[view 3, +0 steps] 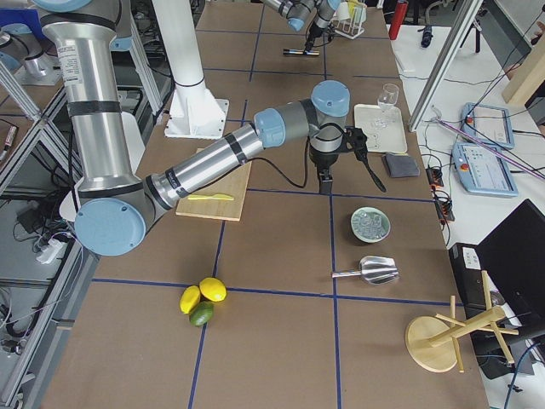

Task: Squeeze lemon into cup
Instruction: 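Grasp the steel muddler with the left gripper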

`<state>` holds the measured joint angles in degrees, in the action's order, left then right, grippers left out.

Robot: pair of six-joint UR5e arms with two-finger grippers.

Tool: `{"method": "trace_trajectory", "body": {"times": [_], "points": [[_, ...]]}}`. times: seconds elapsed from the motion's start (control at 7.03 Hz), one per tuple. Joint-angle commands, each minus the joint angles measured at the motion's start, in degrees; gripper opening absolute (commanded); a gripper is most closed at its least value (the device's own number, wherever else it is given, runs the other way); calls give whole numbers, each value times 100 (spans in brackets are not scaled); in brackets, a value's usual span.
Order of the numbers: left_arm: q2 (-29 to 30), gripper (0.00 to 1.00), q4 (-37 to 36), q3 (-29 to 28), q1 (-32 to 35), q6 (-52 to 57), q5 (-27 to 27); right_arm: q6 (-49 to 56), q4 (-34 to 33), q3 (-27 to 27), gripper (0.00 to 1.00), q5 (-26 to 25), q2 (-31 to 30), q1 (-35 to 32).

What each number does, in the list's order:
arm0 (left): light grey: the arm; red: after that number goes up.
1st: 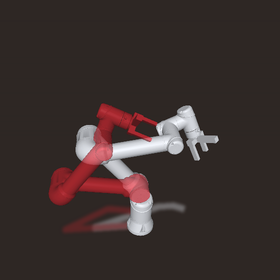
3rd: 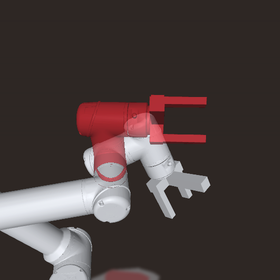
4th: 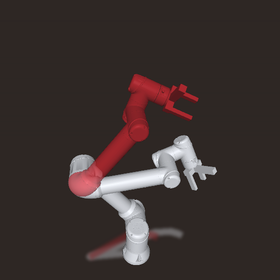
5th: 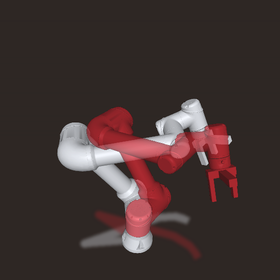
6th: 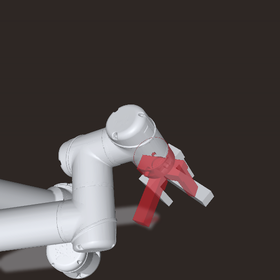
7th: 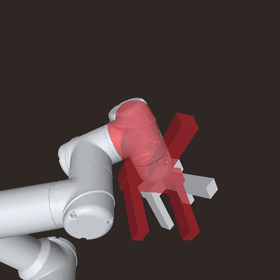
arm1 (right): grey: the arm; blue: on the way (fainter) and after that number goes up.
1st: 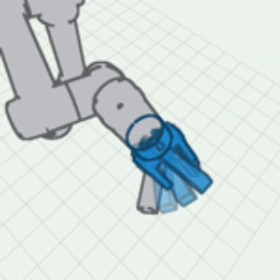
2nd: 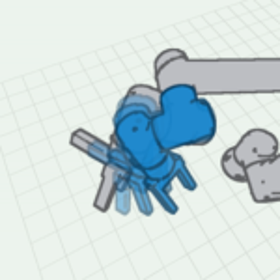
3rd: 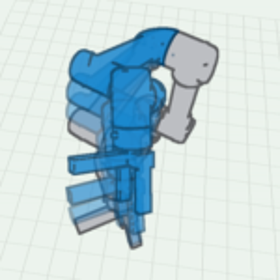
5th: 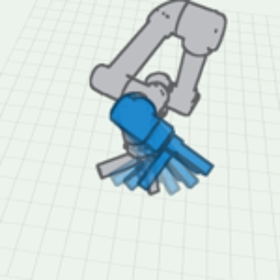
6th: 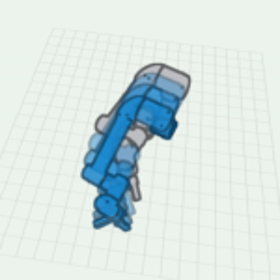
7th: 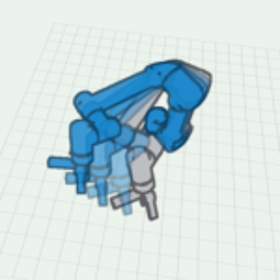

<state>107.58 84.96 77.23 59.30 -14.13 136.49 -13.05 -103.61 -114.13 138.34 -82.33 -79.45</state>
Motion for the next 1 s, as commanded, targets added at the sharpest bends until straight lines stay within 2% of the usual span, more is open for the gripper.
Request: {"method": "trace_trajectory", "body": {"times": [0.0, 0.14, 0.28, 0.43, 0.85], "points": [[-17, 76, 56, -33, -6, -98, 0, -5, 7, -3, 100, 0, -2, 0], [-9, 57, 56, -15, -6, -316, 0, -5, -2, -4, 100, 0, 7, 0], [0, 31, 47, 2, -6, -388, 0, -5, -2, -4, 100, 9, -2, 0], [0, 0, 38, 29, -6, -389, -9, -5, -2, -30, 100, 26, -2, -26], [-9, 0, -6, 502, 46, -397, -79, -5, -2, -30, 100, 35, -2, -53]]}}
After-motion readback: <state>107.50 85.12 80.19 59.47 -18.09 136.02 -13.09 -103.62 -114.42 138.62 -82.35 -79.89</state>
